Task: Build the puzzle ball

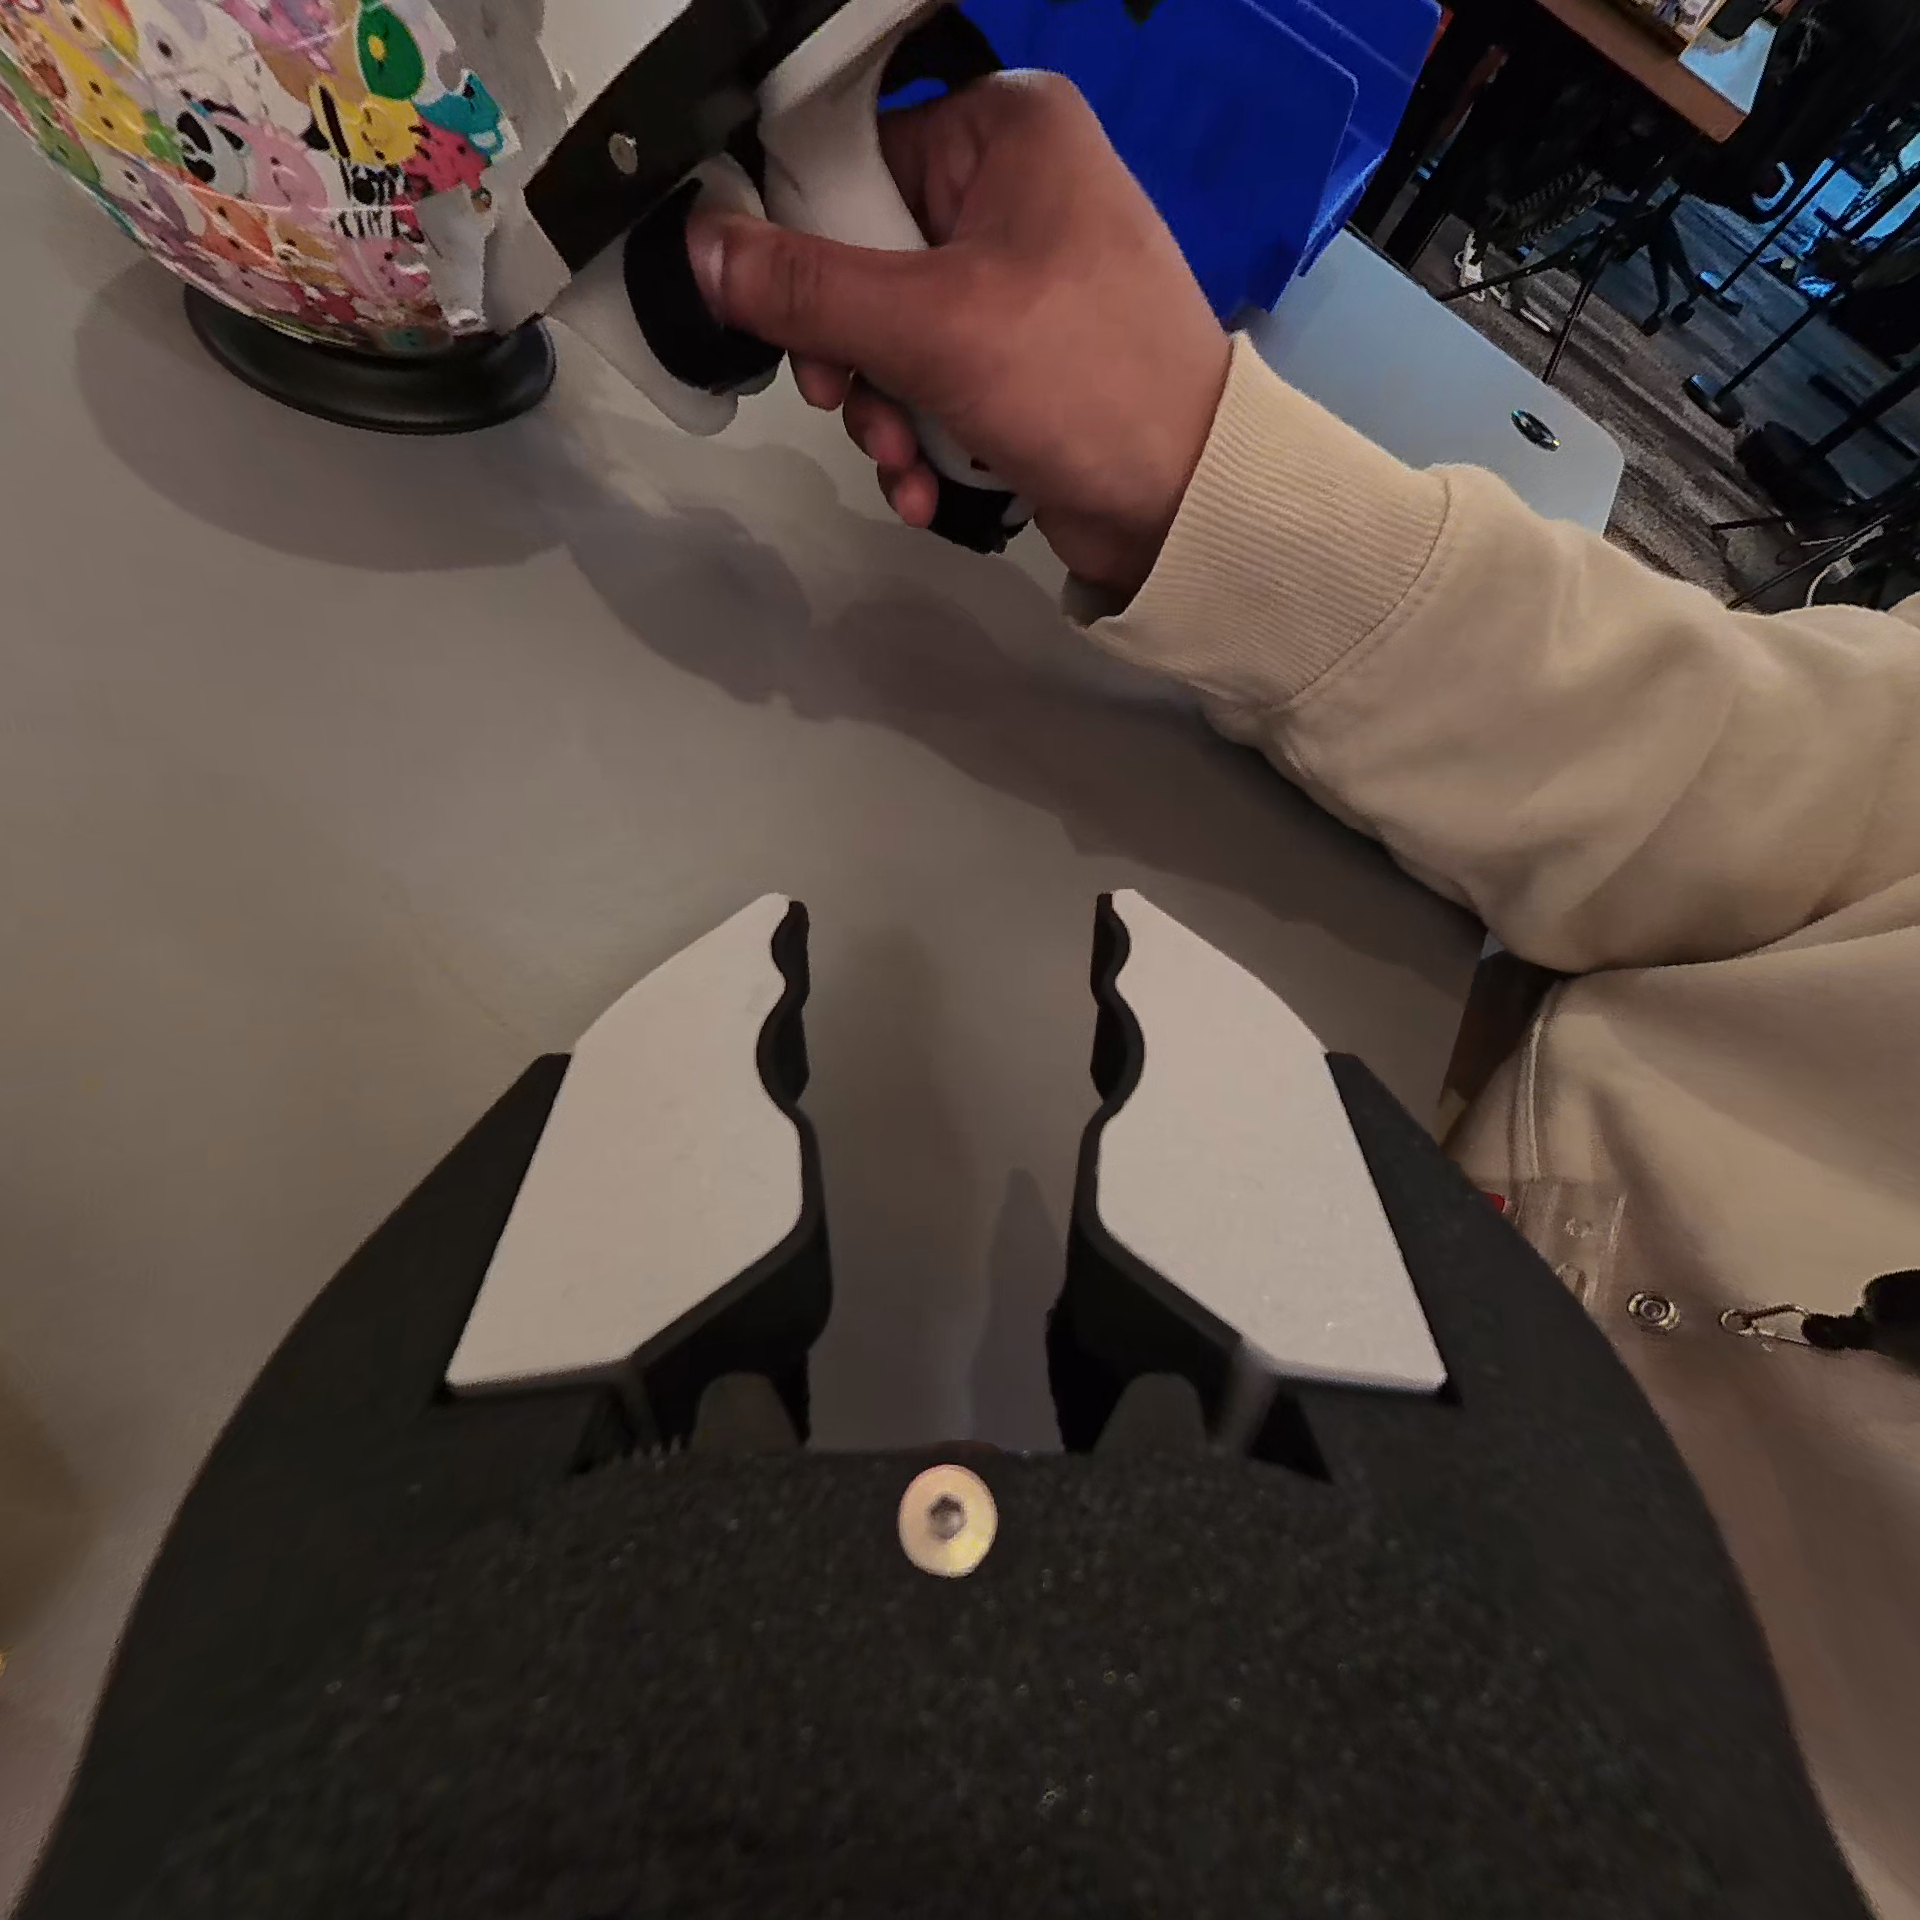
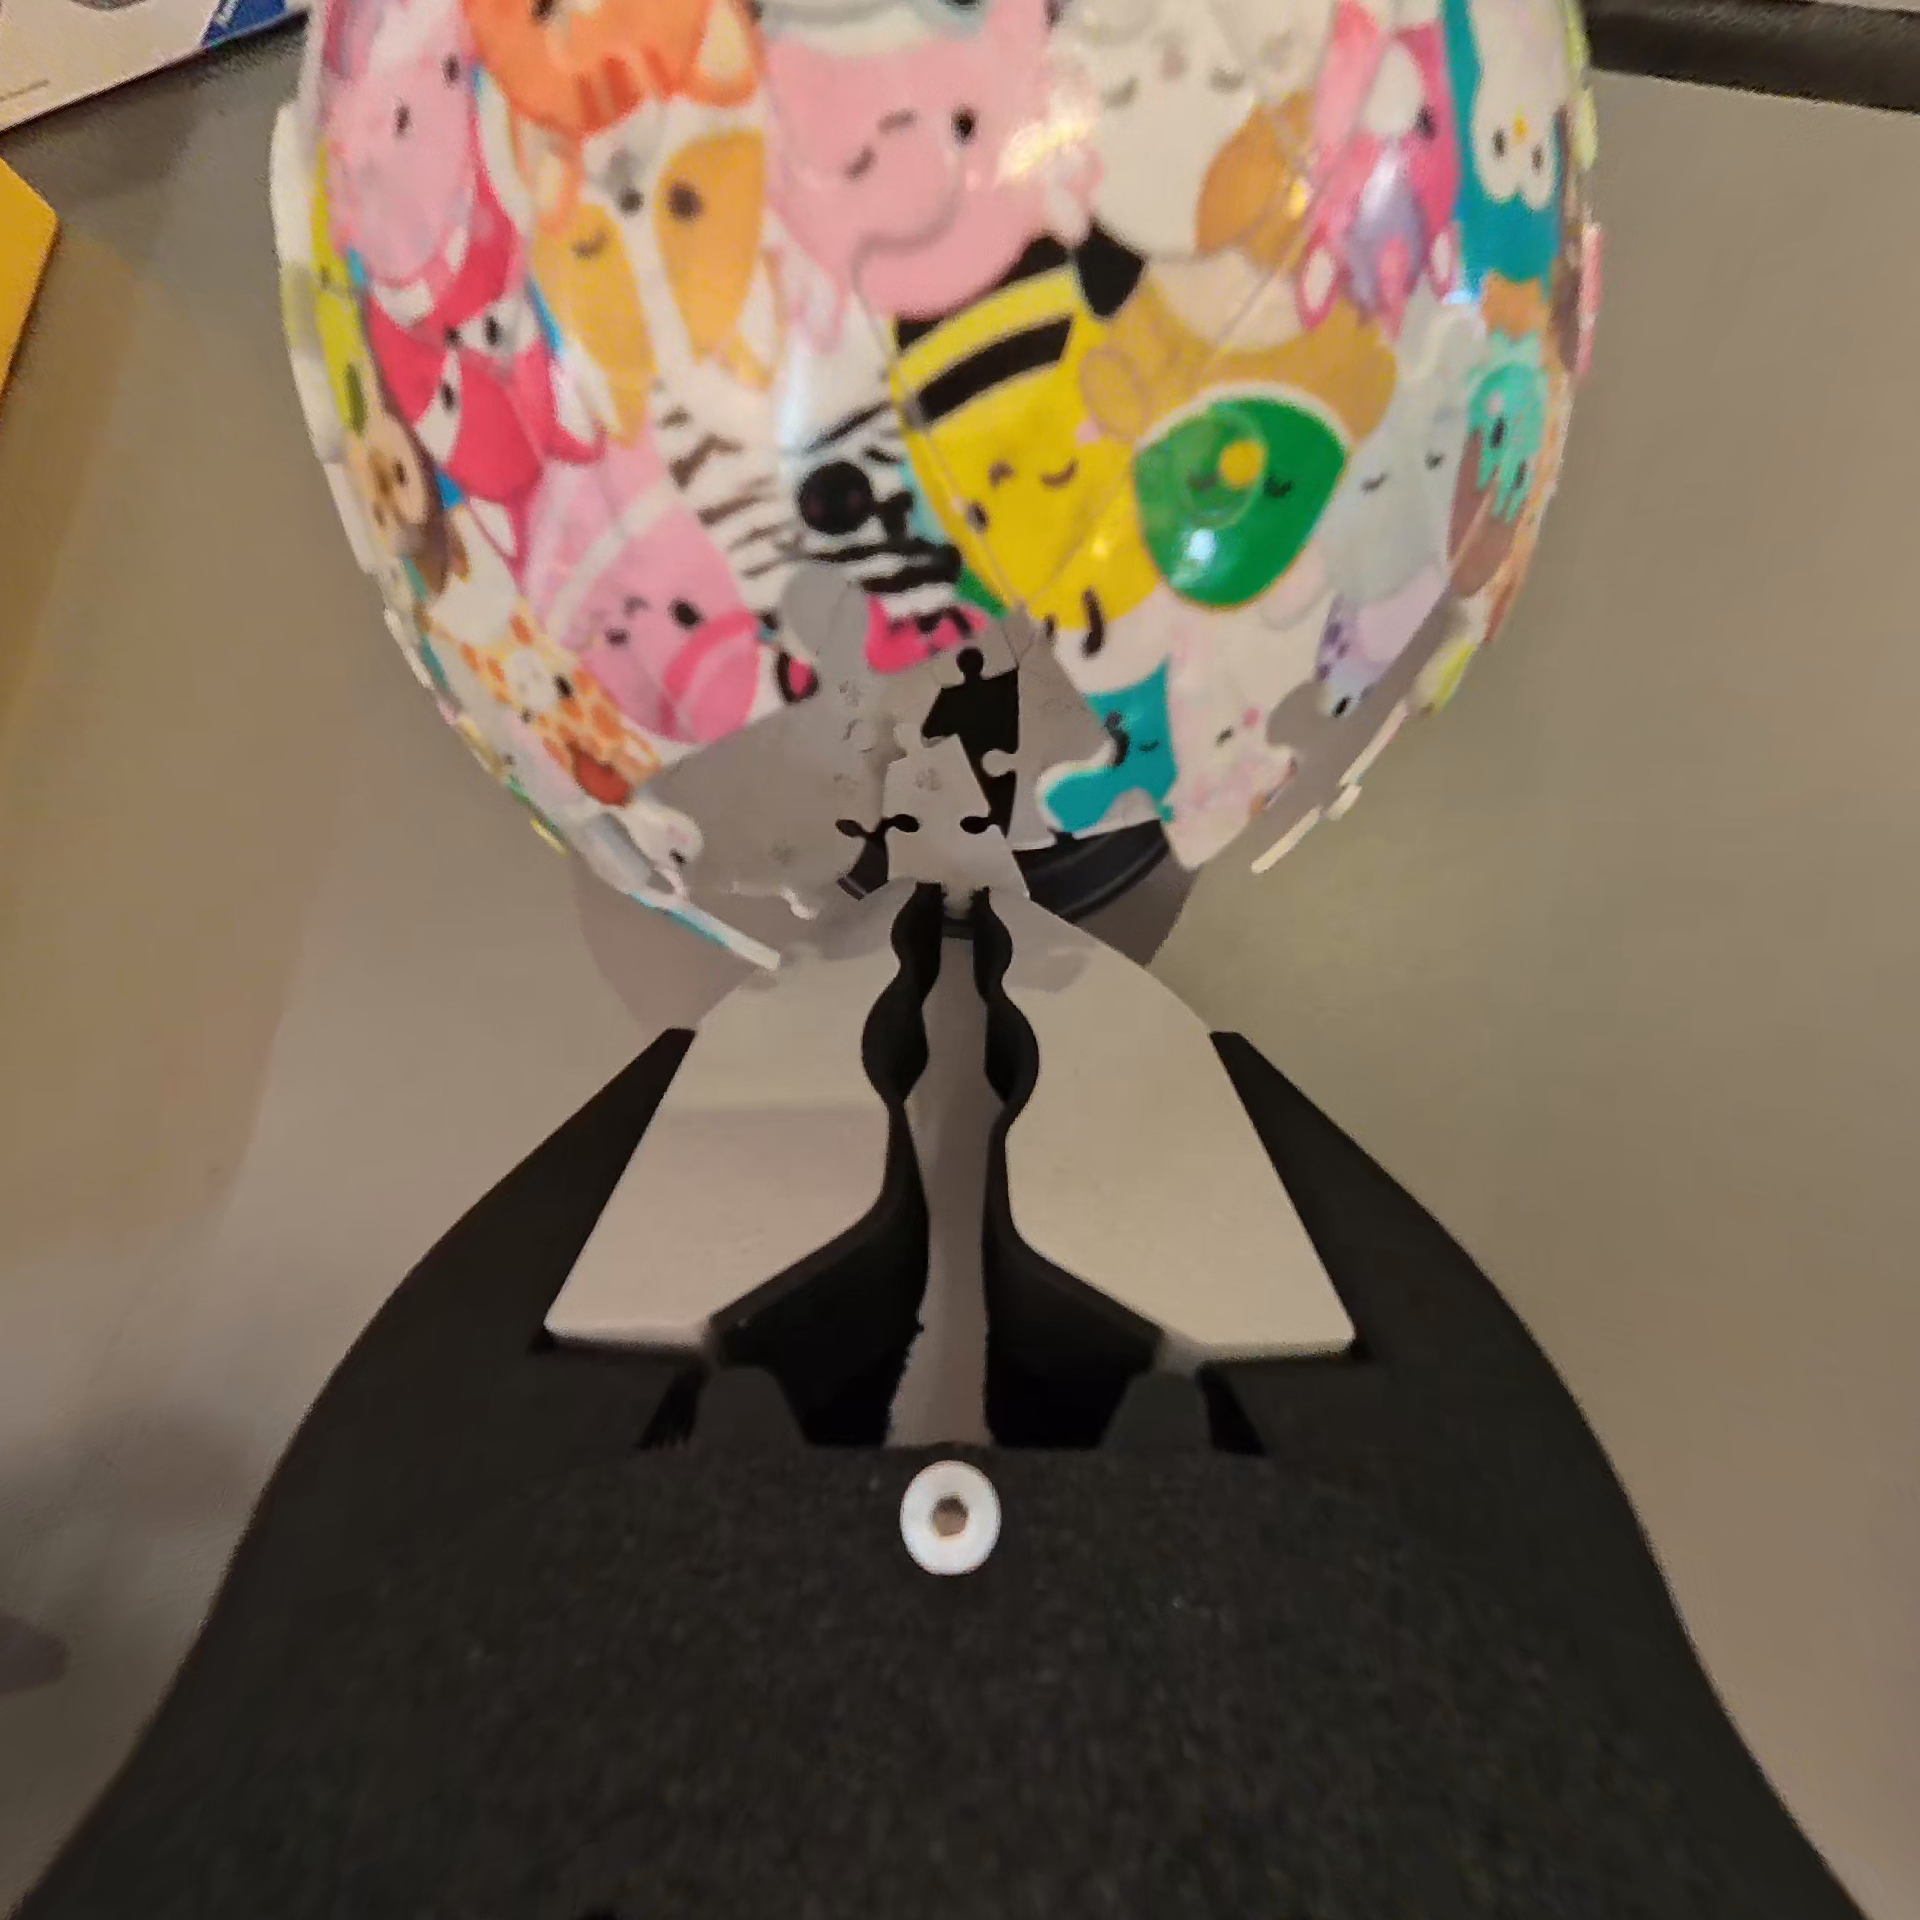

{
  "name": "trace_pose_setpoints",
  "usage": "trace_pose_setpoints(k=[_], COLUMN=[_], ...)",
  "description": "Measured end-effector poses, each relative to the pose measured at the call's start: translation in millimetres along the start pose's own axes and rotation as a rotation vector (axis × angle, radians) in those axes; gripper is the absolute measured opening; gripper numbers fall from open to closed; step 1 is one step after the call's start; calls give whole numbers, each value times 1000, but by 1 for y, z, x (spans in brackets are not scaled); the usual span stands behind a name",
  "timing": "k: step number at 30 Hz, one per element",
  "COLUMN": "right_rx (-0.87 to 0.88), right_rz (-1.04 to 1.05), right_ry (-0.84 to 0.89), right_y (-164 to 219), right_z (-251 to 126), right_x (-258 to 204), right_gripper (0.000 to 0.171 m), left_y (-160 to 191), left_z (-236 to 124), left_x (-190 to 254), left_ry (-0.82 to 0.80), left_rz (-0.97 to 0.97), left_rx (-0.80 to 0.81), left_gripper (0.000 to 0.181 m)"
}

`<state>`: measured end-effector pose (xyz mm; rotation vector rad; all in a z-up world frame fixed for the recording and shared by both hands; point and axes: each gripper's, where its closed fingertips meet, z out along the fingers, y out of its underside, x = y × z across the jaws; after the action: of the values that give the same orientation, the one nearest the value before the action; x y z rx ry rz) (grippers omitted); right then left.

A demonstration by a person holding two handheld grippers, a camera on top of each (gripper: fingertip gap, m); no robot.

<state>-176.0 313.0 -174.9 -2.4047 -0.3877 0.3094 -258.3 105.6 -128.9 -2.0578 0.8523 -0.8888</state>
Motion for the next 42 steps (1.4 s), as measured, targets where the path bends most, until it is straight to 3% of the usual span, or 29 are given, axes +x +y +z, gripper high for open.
trace_pose_setpoints(k=[5, 9, 12, 16, 19, 21, 25, 32, 33, 35, 42], right_rx=[34, 32, 143, 451, 570, 592, 631, 530, 496, 411, 396], right_rz=[-8, -82, -333, -898, -1258, -1347, -1305, -1150, -1130, -1110, -1220], right_ry=[-50, -91, -120, -203, -111, -50, 54, -85, -143, -200, -122], right_y=[0, 7, 6, 3, 5, -3, -28, -18, -13, -5, -6], right_z=[-1, -4, -22, -50, -48, -40, -34, -19, -16, -9, -1], right_x=[-7, -8, -7, -18, -16, -12, -5, -10, -12, -10, -7], right_gripper=[8, 23, 28, 37, 24, 14, 5, 0, 4, 32, 26], left_y=[0, 0, 3, 4, 4, 3, -10, -29, -30, -29, -20], left_z=[0, -1, -2, -3, -3, -3, -7, -10, -10, -8, -6], left_x=[0, 0, -3, -6, -9, -9, -1, 9, 13, 16, 11], left_ry=[0, 3, -12, -26, -43, -51, -36, -48, -36, -26, -59], left_rz=[-1, -4, 8, 10, 22, 34, 38, 90, 96, 112, 144], left_rx=[1, 2, -10, -13, -15, -9, 56, 95, 97, 91, 47], left_gripper=[52, 52, 52, 52, 52, 52, 52, 52, 52, 52, 52])
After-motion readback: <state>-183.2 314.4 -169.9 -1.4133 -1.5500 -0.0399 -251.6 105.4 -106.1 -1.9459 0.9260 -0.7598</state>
